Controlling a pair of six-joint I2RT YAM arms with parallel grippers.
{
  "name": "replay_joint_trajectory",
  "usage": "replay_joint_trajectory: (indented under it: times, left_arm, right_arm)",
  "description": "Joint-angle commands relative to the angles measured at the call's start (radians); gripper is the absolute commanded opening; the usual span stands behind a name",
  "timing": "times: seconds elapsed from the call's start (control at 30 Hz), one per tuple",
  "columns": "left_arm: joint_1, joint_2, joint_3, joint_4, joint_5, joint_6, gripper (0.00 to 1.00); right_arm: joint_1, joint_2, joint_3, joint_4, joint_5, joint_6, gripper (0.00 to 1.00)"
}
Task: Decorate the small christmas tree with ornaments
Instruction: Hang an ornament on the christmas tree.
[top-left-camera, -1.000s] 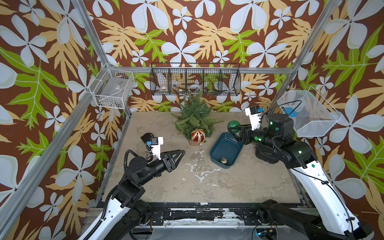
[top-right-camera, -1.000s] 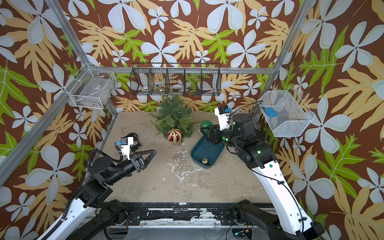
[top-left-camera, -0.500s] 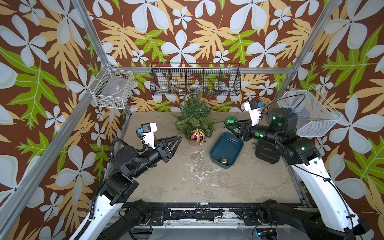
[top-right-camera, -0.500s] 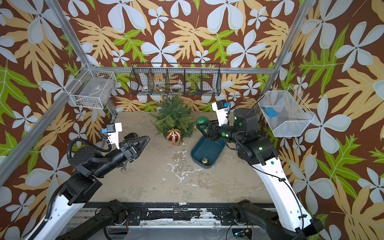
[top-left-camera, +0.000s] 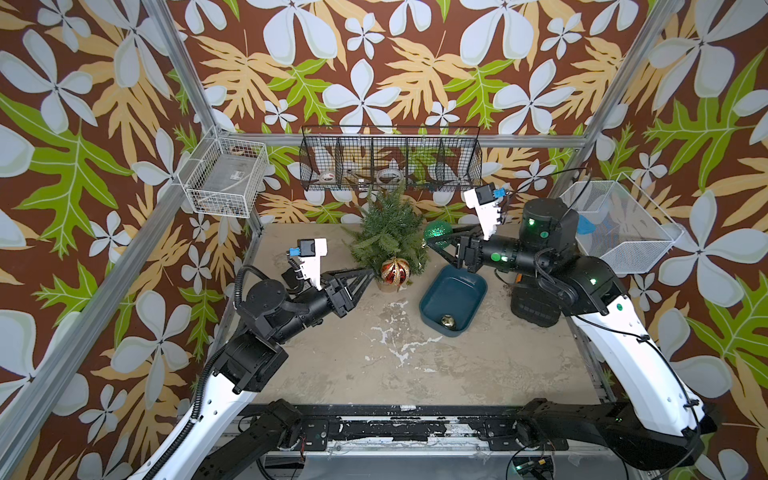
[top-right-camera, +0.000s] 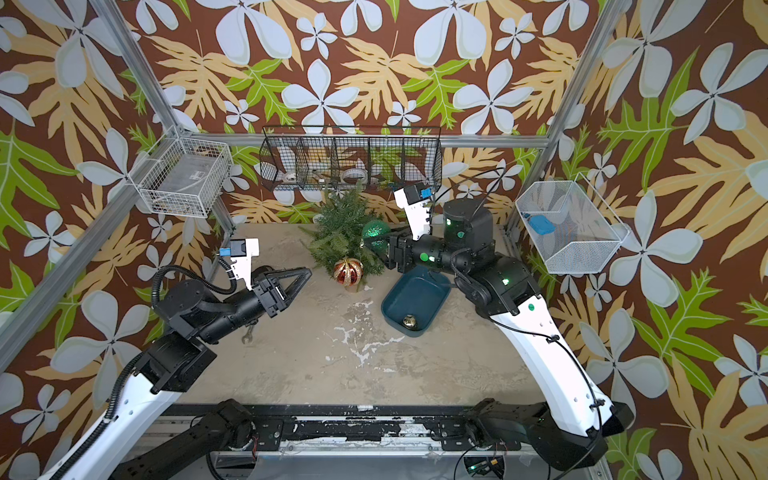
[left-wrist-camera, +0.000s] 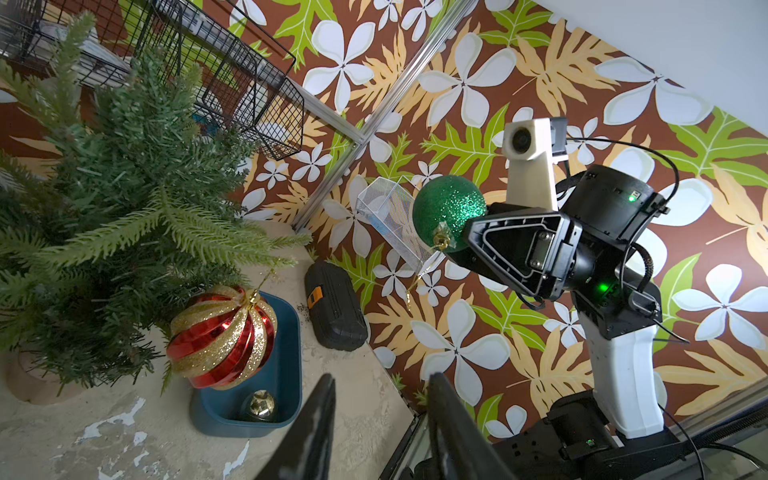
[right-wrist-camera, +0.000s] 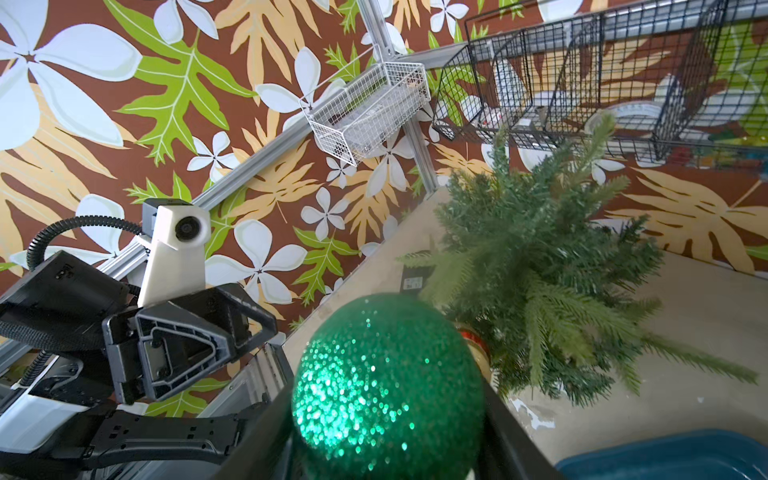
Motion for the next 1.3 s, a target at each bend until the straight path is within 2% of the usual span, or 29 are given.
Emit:
replay_joint_trajectory:
  times: [0.0, 0.2, 0.3, 0.4, 0.6, 0.77, 0.87, 1.0, 1.17, 1.27]
  left_arm:
    - [0.029, -0.012, -0.006, 0.037, -0.003, 0.004, 0.46]
    - [0.131, -0.033, -0.078, 0.174, 0.131, -0.075, 0.47]
    - [0.15, -0.039, -0.138, 0.286, 0.172, -0.121, 0.4]
    - [0.15, -0.031, -0.194, 0.403, 0.212, -0.176, 0.39]
    - [0.15, -0.009, -0.263, 0.591, 0.252, -0.249, 0.45]
    - [0.149, 0.013, -0.271, 0.678, 0.287, -0.273, 0.47]
    - [0.149, 0.013, -0.278, 0.699, 0.285, -0.275, 0.54]
    - [0.149, 0.018, -0.284, 0.702, 0.276, -0.268, 0.69]
    - [0.149, 0.024, -0.295, 0.717, 0.265, -0.269, 0.72]
    - [0.149, 0.028, -0.299, 0.736, 0.265, -0.266, 0.7]
  right_arm:
    - [0.048, 0.04, 0.055, 0.019, 0.048, -0.011, 0.56]
    - [0.118, 0.109, 0.125, 0.036, 0.075, -0.006, 0.56]
    - [0.139, 0.134, 0.147, 0.039, 0.085, -0.004, 0.56]
    - [0.152, 0.15, 0.16, 0.047, 0.091, 0.0, 0.56]
    - [0.161, 0.178, 0.172, 0.067, 0.086, 0.009, 0.56]
    - [0.179, 0.214, 0.2, 0.069, 0.08, 0.01, 0.56]
    - [0.191, 0.231, 0.218, 0.068, 0.083, 0.01, 0.56]
    - [0.207, 0.25, 0.245, 0.069, 0.086, 0.011, 0.56]
    - [0.218, 0.262, 0.268, 0.067, 0.086, 0.012, 0.56]
    - [0.223, 0.264, 0.269, 0.067, 0.086, 0.011, 0.56]
